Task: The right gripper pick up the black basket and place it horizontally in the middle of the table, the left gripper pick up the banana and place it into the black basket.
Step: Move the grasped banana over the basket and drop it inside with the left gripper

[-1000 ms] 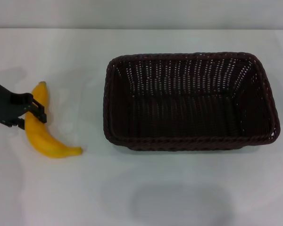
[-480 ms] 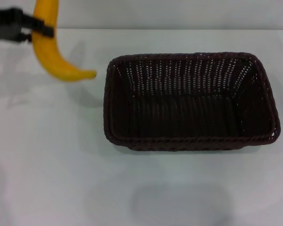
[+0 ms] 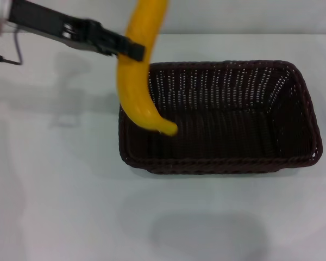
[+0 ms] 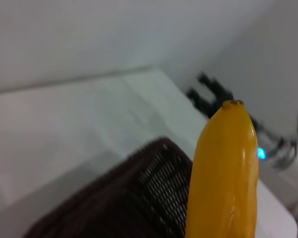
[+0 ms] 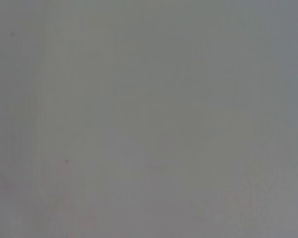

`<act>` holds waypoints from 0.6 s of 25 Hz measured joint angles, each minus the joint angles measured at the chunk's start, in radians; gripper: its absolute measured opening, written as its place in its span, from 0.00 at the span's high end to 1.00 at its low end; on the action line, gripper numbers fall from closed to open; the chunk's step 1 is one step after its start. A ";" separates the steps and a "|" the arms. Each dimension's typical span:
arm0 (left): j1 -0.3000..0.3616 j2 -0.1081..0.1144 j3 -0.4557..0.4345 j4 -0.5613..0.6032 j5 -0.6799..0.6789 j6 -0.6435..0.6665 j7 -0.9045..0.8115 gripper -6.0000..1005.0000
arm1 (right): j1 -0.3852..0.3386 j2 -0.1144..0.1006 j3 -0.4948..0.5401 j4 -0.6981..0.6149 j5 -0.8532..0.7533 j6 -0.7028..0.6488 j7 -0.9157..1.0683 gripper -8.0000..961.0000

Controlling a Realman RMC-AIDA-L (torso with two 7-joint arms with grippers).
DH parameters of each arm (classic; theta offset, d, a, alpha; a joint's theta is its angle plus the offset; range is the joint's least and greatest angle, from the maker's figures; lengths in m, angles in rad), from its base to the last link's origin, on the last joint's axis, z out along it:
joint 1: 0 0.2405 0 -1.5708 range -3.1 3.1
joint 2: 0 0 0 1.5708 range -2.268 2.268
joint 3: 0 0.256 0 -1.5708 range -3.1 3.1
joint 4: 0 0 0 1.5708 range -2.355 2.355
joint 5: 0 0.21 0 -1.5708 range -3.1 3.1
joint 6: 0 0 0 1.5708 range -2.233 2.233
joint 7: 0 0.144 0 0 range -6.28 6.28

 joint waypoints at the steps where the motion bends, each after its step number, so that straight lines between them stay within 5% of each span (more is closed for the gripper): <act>1: -0.010 -0.007 0.025 -0.005 0.000 0.004 0.012 0.48 | 0.000 0.000 -0.002 0.000 0.000 0.002 0.000 0.11; 7: -0.041 -0.053 0.074 -0.002 -0.004 0.051 0.048 0.48 | -0.005 0.000 -0.008 0.000 0.001 0.012 0.002 0.11; 13: -0.031 -0.059 0.075 0.002 -0.002 0.101 0.127 0.47 | -0.018 0.000 -0.004 0.001 0.001 0.036 0.005 0.11; 15: -0.013 -0.062 0.072 0.018 -0.008 0.115 0.162 0.39 | -0.021 0.000 -0.002 0.001 0.001 0.041 0.006 0.11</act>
